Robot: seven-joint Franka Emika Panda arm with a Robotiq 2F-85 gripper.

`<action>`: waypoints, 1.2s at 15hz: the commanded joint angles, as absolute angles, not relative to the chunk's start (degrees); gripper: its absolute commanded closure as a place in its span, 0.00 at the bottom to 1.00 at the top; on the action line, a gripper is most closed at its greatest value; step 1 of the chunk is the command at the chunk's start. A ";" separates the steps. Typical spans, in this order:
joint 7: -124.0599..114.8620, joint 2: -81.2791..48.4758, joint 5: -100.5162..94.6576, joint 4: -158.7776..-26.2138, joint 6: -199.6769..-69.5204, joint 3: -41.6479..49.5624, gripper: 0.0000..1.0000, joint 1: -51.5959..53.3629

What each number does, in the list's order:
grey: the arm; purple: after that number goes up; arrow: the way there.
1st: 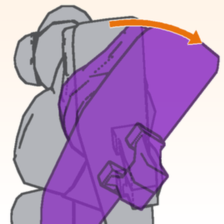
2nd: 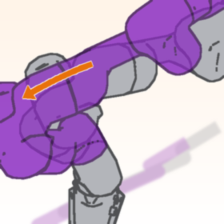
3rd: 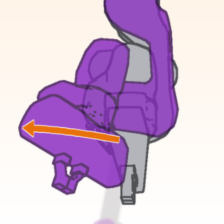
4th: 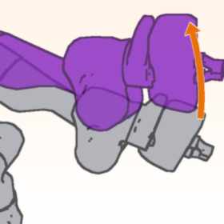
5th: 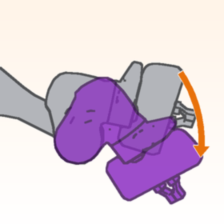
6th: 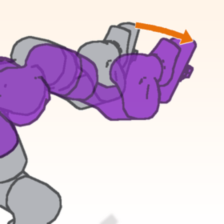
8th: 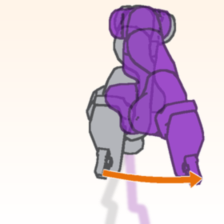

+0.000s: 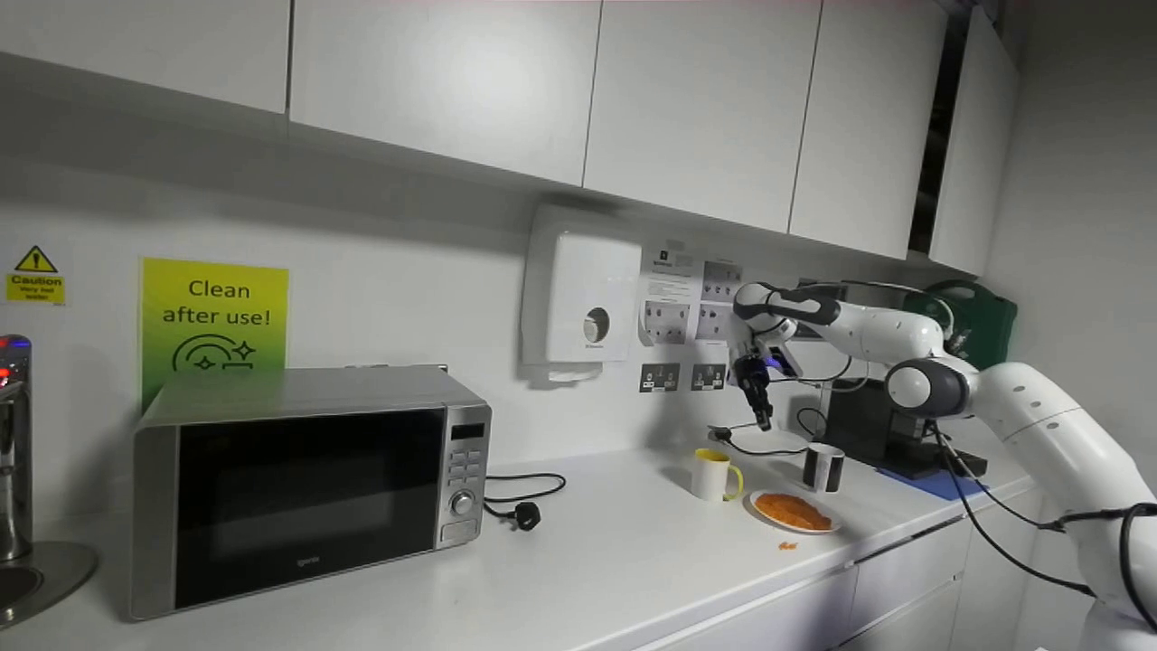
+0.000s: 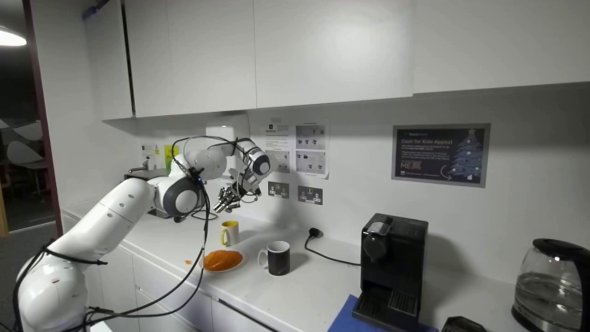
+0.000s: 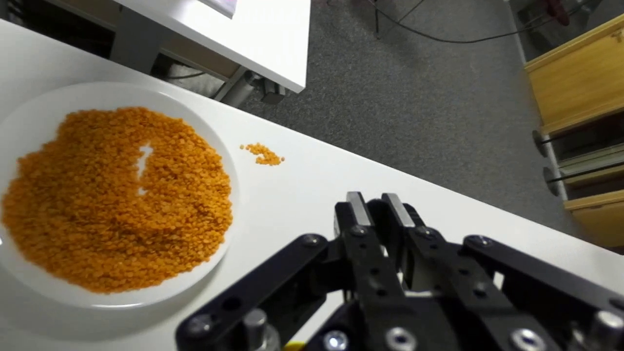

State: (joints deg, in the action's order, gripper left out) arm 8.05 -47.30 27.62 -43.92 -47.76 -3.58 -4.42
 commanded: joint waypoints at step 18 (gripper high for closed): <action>14.96 -23.87 1.21 -71.14 -65.52 -0.60 0.97 1.14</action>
